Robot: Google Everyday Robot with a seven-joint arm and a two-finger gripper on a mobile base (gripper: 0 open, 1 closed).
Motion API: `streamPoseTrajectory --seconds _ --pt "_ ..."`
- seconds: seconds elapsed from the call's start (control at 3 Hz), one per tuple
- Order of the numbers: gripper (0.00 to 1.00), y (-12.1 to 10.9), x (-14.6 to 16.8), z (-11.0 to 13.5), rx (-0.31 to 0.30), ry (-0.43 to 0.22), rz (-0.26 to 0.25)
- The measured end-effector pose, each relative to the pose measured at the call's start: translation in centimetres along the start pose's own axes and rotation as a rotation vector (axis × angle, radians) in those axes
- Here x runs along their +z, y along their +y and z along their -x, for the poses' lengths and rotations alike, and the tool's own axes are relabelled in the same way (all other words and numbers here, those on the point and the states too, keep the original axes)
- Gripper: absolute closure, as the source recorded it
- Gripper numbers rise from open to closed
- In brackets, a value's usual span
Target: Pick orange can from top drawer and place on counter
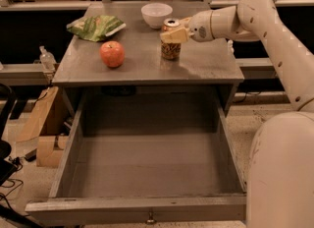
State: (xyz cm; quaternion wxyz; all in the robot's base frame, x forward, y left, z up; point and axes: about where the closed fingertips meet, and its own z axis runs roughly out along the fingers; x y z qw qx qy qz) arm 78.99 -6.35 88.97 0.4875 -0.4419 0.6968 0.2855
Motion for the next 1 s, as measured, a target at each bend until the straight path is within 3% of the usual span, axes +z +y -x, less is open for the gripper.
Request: streamPoseTrajectory --seconds 0.67,1.0 --pt "0.17 0.15 0.39 -0.04 0.001 0.000 0.006" --pt "0.00 0.30 0.76 -0.07 0.001 0.001 0.012"
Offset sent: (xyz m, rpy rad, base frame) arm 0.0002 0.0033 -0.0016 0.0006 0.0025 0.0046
